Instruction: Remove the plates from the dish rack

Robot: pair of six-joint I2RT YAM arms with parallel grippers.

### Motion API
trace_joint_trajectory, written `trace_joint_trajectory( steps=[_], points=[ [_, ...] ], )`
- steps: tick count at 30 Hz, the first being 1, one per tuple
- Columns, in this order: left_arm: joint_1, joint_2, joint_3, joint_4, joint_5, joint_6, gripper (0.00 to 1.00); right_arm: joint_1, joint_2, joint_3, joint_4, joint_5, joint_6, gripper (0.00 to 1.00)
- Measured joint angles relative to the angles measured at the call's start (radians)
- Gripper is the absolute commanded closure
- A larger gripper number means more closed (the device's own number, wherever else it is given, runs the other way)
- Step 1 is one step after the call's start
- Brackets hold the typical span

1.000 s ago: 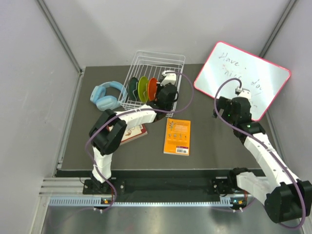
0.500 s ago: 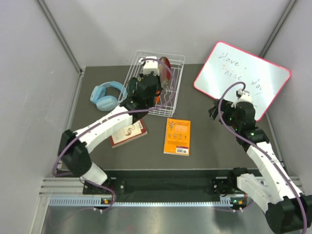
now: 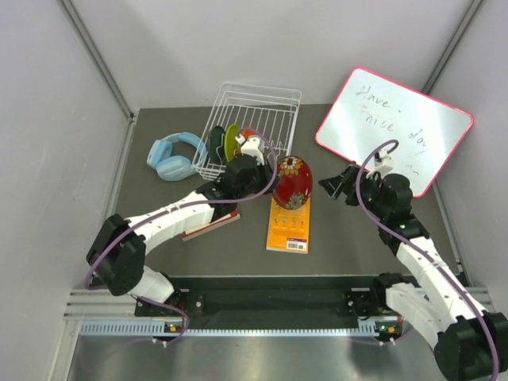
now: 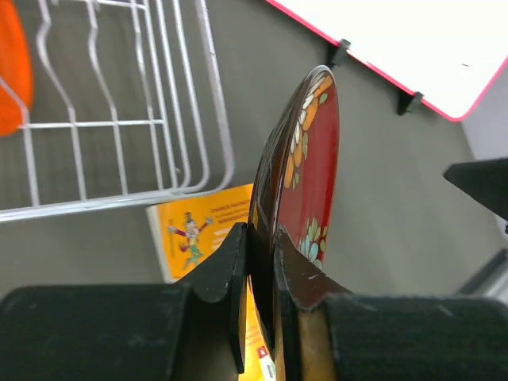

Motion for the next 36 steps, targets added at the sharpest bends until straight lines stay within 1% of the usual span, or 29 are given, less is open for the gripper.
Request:
trace_joint_trajectory(
  steps=[3,9,12,13,15,16,18,19,21,24,25,28,29,31,32,36],
  points=[
    [0.0,0.0,-0.011,0.022,0.053,-0.039,1.0,0.002,0.006,-0.01,0.044,-0.016,0.012,0.0],
    [0.0,0.0,-0.028,0.156,0.175,-0.109,1.0,0.008,0.049,-0.049,0.109,-0.028,0.035,0.02],
    [0.0,0.0,-0.048,0.217,0.229,-0.143,1.0,0.008,0.068,-0.061,0.132,-0.039,0.039,0.08],
    [0.0,0.0,-0.058,0.237,0.246,-0.154,1.0,0.008,0.072,-0.066,0.144,-0.043,0.041,0.18],
    [0.0,0.002,-0.077,0.278,0.282,-0.177,1.0,0.008,0.079,-0.072,0.173,-0.049,0.043,0.29],
    [0.0,0.005,-0.083,0.294,0.293,-0.186,1.0,0.009,0.081,-0.072,0.183,-0.053,0.045,0.53],
    [0.0,0.011,-0.099,0.331,0.32,-0.208,1.0,0.01,0.092,-0.073,0.222,-0.069,0.049,0.75],
    [0.0,0.015,-0.109,0.347,0.322,-0.217,1.0,0.012,0.095,-0.073,0.244,-0.078,0.053,0.99],
    [0.016,0.022,-0.132,0.378,0.318,-0.251,1.0,0.005,0.101,-0.085,0.291,-0.091,0.076,1.0],
    [0.049,0.035,-0.151,0.432,0.358,-0.309,1.0,-0.006,0.105,-0.114,0.378,-0.118,0.143,1.0],
    [0.049,0.04,-0.151,0.444,0.362,-0.312,0.85,-0.008,0.103,-0.12,0.39,-0.116,0.153,1.0],
    [0.049,0.055,-0.151,0.462,0.373,-0.31,0.58,-0.008,0.074,-0.137,0.378,-0.092,0.167,1.0],
    [0.046,0.06,-0.151,0.46,0.372,-0.3,0.45,-0.008,0.056,-0.137,0.353,-0.084,0.164,1.0],
    [0.033,0.068,-0.15,0.445,0.367,-0.254,0.32,-0.005,0.012,-0.136,0.288,-0.054,0.139,1.0],
    [0.023,0.068,-0.146,0.43,0.364,-0.23,0.22,-0.005,-0.021,-0.132,0.21,-0.02,0.111,1.0],
    [0.001,0.051,-0.126,0.343,0.275,-0.105,0.09,-0.058,-0.085,-0.116,-0.007,0.09,0.049,1.0]
  ],
)
